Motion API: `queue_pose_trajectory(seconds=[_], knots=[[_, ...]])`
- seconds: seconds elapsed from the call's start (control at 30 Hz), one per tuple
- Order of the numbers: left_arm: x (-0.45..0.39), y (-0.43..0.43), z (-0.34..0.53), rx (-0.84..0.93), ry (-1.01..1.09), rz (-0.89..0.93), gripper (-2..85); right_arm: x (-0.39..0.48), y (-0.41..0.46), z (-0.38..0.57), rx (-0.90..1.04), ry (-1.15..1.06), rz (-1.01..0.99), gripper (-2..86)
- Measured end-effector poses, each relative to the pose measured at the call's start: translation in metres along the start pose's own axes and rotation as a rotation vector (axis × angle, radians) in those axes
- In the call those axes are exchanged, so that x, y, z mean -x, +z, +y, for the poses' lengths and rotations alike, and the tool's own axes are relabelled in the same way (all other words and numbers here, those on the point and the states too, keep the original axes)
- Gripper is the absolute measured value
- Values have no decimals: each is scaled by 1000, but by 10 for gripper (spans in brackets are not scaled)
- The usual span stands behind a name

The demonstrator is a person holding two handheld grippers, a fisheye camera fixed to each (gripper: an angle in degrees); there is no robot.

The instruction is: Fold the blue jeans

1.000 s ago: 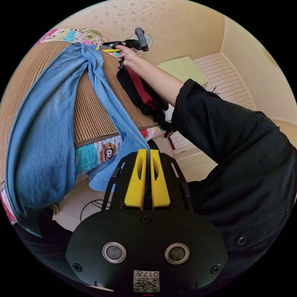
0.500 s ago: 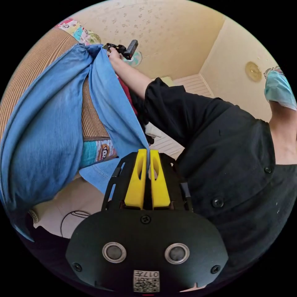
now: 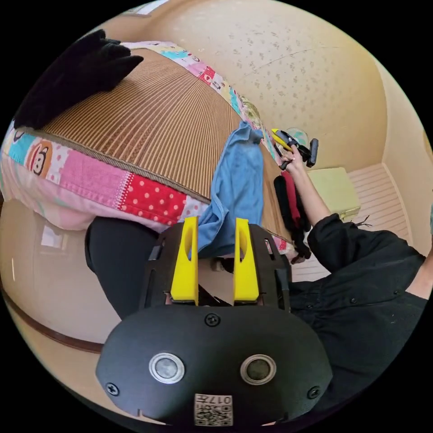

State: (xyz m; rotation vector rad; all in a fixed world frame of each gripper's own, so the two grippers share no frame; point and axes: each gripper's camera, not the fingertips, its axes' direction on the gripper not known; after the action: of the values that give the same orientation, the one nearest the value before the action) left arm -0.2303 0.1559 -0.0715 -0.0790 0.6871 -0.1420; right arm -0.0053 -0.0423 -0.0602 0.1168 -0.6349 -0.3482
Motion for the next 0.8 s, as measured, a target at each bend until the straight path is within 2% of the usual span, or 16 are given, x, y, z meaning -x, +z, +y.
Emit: queue_pose_trajectory(seconds=[0.17,0.3,0.37,0.43,0.6,0.67,0.8], knots=[[-28,52,-48,93,144,-46,121,-13,-22,162,16,196,-31,136],[-48,101,-54,321,171,-59,115,-5,-4,204,111,243,-182,139],[-49,114,-41,302,123,-78,90,10,5,208,110,155,-160,123],[-53,120,-26,270,118,-51,59,14,18,202,226,95,-215,51],[-75,136,19,519,174,143,46,-2,-22,216,318,-101,-320,35],[-77,128,31,520,171,125,60,-18,-41,248,408,-133,-279,35],[-74,99,29,370,154,58,105,-48,-61,283,455,-58,-173,42]])
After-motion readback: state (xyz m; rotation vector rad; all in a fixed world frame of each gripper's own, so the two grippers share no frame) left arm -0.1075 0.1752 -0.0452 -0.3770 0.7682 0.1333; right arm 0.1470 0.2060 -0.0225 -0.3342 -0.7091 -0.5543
